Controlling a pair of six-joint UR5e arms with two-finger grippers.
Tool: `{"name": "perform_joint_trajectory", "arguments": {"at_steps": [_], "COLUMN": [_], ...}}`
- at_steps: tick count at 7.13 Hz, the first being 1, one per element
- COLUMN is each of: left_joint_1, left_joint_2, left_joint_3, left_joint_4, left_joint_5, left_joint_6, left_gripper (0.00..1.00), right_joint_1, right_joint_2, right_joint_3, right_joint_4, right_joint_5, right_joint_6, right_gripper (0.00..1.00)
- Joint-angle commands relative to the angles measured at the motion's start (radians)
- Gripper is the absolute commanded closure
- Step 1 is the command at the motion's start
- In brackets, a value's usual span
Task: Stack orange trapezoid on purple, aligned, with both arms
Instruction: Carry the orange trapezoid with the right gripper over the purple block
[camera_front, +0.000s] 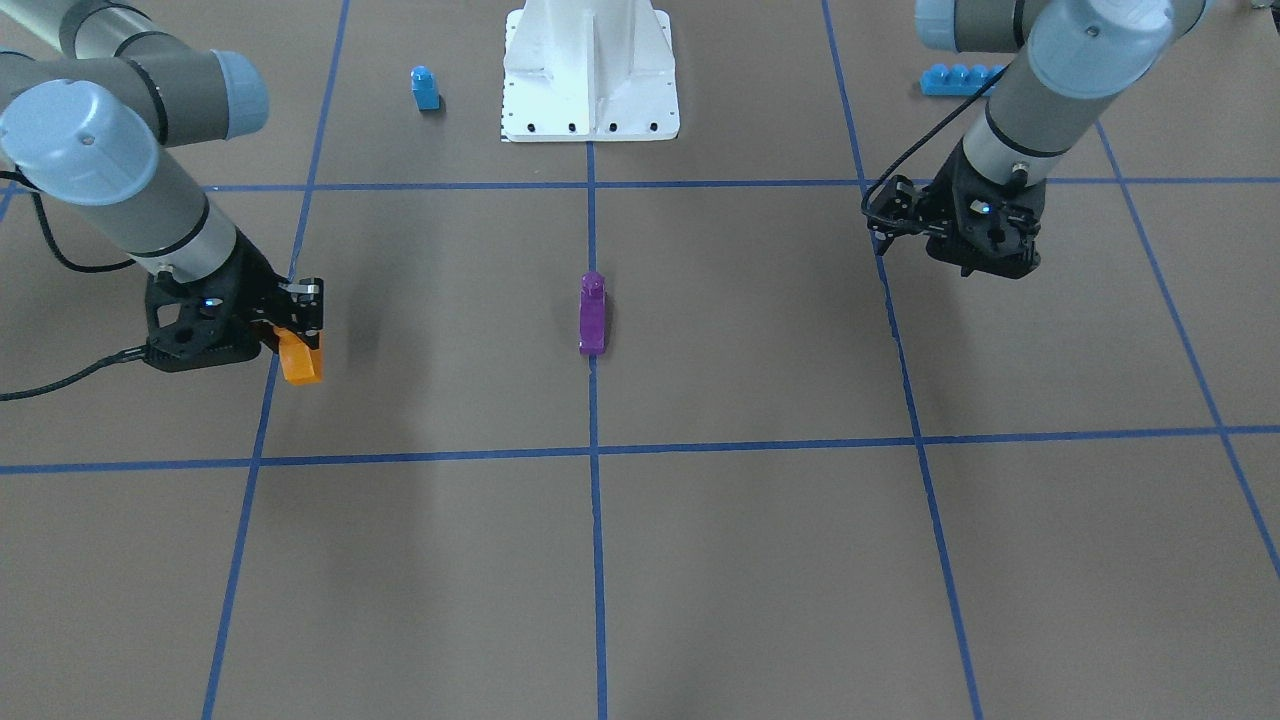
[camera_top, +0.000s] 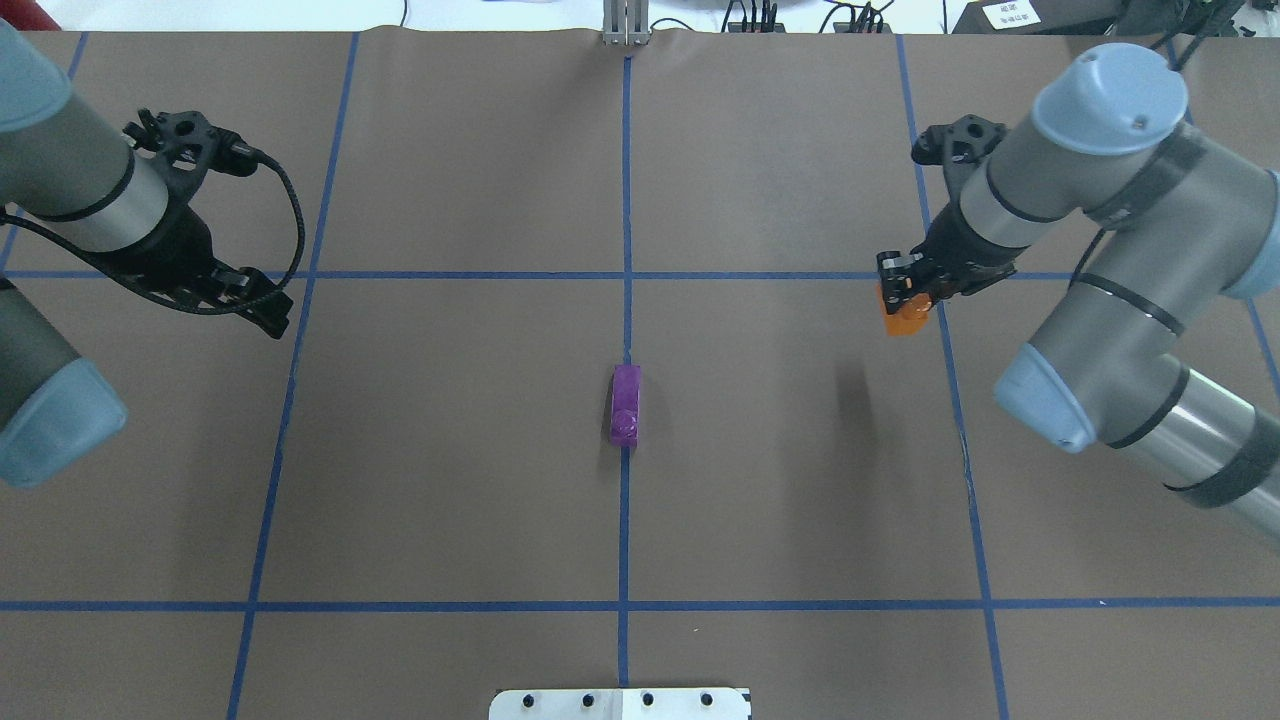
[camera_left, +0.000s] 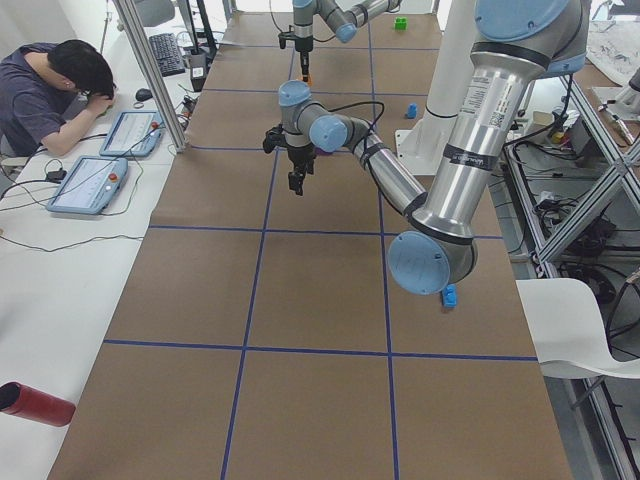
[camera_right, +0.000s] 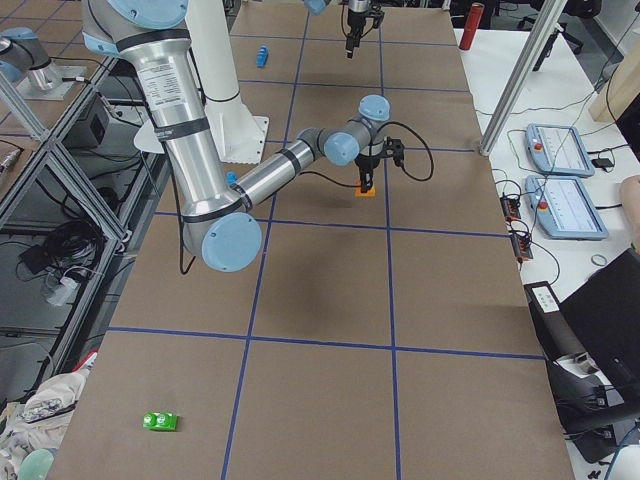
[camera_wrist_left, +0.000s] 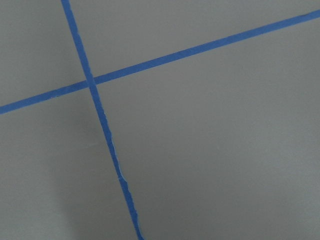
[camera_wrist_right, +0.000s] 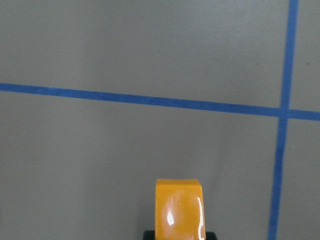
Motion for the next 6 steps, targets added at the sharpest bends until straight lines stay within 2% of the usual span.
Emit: {"name": "perform_joint_trajectory", "arguments": {"at_steps": [1,2,4,6], "left_joint_1": [-0.114,-0.115,-0.115,-0.115], "left_joint_2": [0.067,0.069,0.071,0.072], "left_joint_3": [0.005,0.005,0.005,0.007], "left_joint_4": [0.001,0.001,0.001,0.001], "left_joint_5": [-0.071,-0.073,-0.073,-0.073], "left_joint_6": [0.167,0.169,0.168,0.162], "left_gripper": [0.00,0.00,0.00,0.00], "right_joint_1": [-0.128,-0.178,-0.244,-0.291], "right_joint_2": [0.132,0.200,0.319,0.395], "right_joint_3": [-0.022,-0.071,-0.175,-0.172], "right_joint_4": [-0.032,-0.032,-0.045,-0.160], "right_joint_5": [-0.055,-0.108,-0.142,-0.205], "right_joint_6": [0.171,0.226,0.321,0.355], "right_gripper": [1.00,1.00,1.00,1.00]}}
